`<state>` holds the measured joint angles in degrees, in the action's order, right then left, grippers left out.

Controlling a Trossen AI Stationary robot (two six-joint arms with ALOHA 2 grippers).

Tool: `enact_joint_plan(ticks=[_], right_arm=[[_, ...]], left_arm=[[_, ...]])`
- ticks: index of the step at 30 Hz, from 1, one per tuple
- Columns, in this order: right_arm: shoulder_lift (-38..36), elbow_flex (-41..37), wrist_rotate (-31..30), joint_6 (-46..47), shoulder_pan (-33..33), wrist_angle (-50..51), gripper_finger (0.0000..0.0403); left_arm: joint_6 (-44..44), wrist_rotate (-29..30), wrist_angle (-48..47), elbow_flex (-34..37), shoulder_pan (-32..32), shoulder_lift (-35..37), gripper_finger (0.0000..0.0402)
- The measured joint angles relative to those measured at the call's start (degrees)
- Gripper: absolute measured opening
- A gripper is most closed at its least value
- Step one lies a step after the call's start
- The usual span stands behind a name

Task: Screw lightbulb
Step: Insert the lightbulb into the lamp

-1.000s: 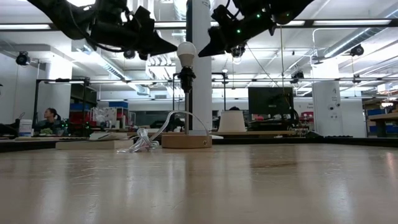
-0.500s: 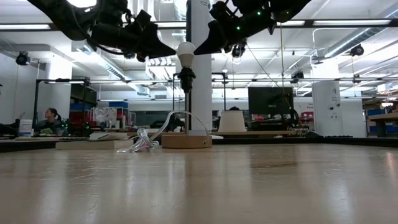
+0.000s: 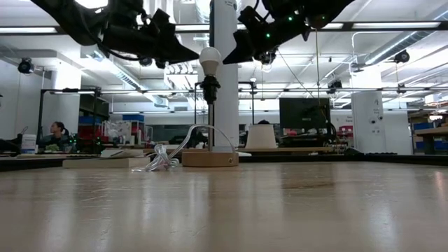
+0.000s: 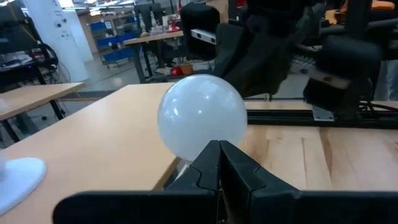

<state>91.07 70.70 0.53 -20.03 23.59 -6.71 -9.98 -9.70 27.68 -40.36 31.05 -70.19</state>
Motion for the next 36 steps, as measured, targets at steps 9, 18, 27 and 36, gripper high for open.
enact_joint_plan(ticks=[9, 18, 27, 36], right_arm=[[0.04, 0.00, 2.58, 0.50, -0.47, 0.63, 0.0000], [0.07, 0.00, 2.01, 0.70, -1.75, 3.67, 0.0000], [0.13, 0.00, -2.27, 0.00, -0.31, 2.54, 0.0000], [0.59, 0.02, 2.67, -0.17, -0.22, 0.56, 0.0000]], left_arm=[[0.00, 1.84, 0.42, 0.00, 0.37, -0.55, 0.0000], [0.59, 6.95, -3.18, 0.00, 0.44, -0.10, 0.0000], [-0.09, -5.71, -2.02, 0.00, 0.35, 1.53, 0.0000], [0.17, 1.93, -0.45, -0.02, 0.39, 0.05, 0.0000]])
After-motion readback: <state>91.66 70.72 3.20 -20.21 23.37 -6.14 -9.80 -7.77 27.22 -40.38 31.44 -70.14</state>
